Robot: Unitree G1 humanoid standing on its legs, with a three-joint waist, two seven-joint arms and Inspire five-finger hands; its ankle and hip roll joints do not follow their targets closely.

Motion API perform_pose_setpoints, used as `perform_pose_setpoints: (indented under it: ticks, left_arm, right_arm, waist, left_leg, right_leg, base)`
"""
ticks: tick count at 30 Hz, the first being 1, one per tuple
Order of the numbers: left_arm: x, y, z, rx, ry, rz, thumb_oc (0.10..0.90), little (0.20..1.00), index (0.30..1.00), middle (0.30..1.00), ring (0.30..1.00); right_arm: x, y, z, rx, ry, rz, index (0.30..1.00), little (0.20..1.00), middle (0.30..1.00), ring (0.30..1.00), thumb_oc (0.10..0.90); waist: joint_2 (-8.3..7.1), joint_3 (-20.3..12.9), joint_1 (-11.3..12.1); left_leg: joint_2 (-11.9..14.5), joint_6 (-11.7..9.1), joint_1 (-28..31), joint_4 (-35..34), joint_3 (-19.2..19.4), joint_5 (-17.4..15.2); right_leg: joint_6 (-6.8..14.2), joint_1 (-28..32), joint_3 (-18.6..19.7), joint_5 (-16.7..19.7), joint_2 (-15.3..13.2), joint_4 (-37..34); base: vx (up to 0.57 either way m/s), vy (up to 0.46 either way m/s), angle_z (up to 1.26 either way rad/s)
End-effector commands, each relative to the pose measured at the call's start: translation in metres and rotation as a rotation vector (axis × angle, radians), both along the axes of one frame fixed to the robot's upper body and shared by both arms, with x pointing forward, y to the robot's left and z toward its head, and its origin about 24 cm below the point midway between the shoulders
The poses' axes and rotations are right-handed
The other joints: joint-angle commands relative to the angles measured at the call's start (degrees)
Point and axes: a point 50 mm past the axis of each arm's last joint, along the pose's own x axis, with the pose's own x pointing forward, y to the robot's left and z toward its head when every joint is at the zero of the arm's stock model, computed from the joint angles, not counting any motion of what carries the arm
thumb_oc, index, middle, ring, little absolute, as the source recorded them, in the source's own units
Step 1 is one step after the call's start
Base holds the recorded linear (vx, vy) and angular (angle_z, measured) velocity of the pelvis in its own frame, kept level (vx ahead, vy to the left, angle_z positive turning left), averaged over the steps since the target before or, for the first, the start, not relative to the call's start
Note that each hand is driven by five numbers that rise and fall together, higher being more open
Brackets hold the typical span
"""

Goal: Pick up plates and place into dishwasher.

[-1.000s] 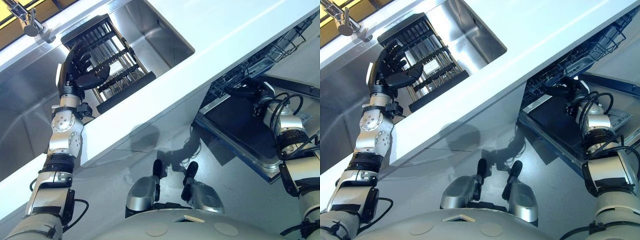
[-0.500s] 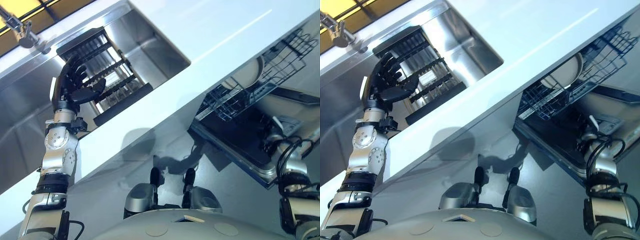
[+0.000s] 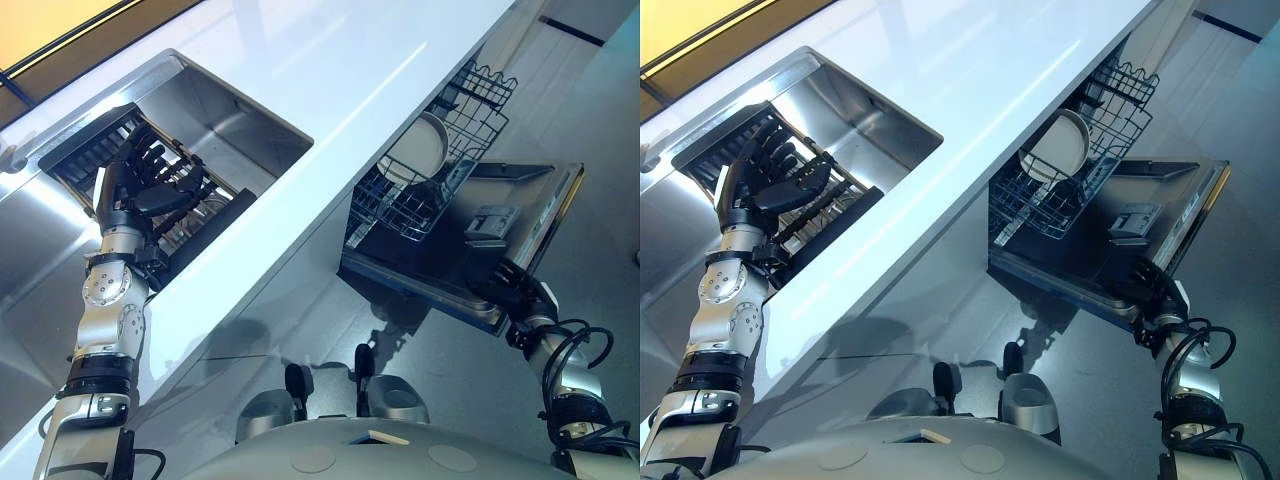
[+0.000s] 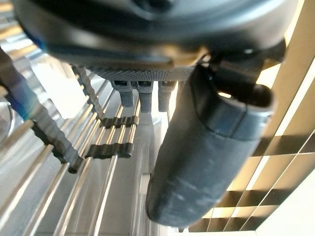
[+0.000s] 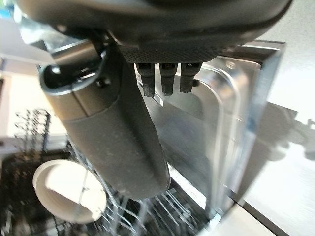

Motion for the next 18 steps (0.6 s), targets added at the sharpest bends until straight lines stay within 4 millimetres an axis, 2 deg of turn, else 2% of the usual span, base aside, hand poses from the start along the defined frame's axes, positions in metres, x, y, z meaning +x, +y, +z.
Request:
perform_pose_setpoints:
  ticks: [1, 3, 7, 10, 18]
  left_arm:
    - [0.012, 0.009, 0.029, 0.001, -0.137, 0.032, 0.8, 0.9, 0.9, 0.9, 0.9]
    - [0.011, 0.008, 0.026, -0.008, -0.134, 0.032, 0.8, 0.9, 0.9, 0.9, 0.9]
    - [0.013, 0.006, 0.022, -0.006, -0.119, 0.032, 0.8, 0.9, 0.9, 0.9, 0.9]
    - [0.011, 0.006, 0.017, -0.012, -0.109, 0.044, 0.8, 0.9, 0.9, 0.9, 0.9]
    - [0.009, 0.013, 0.023, 0.009, -0.111, 0.056, 0.8, 0.9, 0.9, 0.9, 0.9]
  right_arm:
    - [0.03, -0.032, 0.068, -0.176, -0.265, -0.016, 0.9, 0.9, 0.9, 0.9, 0.8]
    - [0.036, -0.03, 0.078, -0.181, -0.339, -0.046, 0.9, 0.9, 0.9, 0.9, 0.8]
    - [0.037, -0.027, 0.082, -0.204, -0.411, -0.211, 0.9, 0.9, 0.9, 0.9, 0.8]
    - [0.034, -0.03, 0.088, -0.304, -0.438, -0.358, 0.9, 0.9, 0.9, 0.9, 0.8]
    - [0.009, -0.058, 0.083, -0.459, -0.322, -0.603, 0.9, 0.9, 0.9, 0.9, 0.8]
  waist:
    - [1.68, -4.38, 0.0]
    - [1.91, -4.41, 0.0]
    - [2.39, -4.93, -0.01]
    - [2.97, -5.25, -0.04]
    - [4.64, -4.16, -0.12]
  left_leg:
    - [-2.99, 1.17, -1.64, 1.71, 0.55, -6.77]
    - [-3.0, 1.24, -1.6, 2.05, 0.64, -6.99]
    - [-2.89, 1.39, -1.41, 2.01, 0.73, -7.22]
    - [-2.83, 1.44, -1.31, 2.19, 0.65, -7.37]
    - [-2.56, 1.42, -1.63, 3.74, -0.16, -7.66]
  right_leg:
    - [4.15, 0.01, -2.88, -10.48, 1.19, 6.2]
    - [3.94, 0.19, -2.93, -10.7, 1.28, 6.25]
    - [3.72, 0.42, -2.78, -11.54, 1.49, 6.71]
    - [3.44, 0.39, -2.8, -12.37, 1.62, 7.64]
    - [2.37, -1.28, -3.97, -15.64, 1.29, 13.75]
  base:
    - [0.02, -0.017, -0.04]
    - [0.01, -0.008, -0.02]
    - [0.01, -0.01, -0.02]
    - [0.02, -0.012, 0.0]
    - [0.04, -0.055, 0.0]
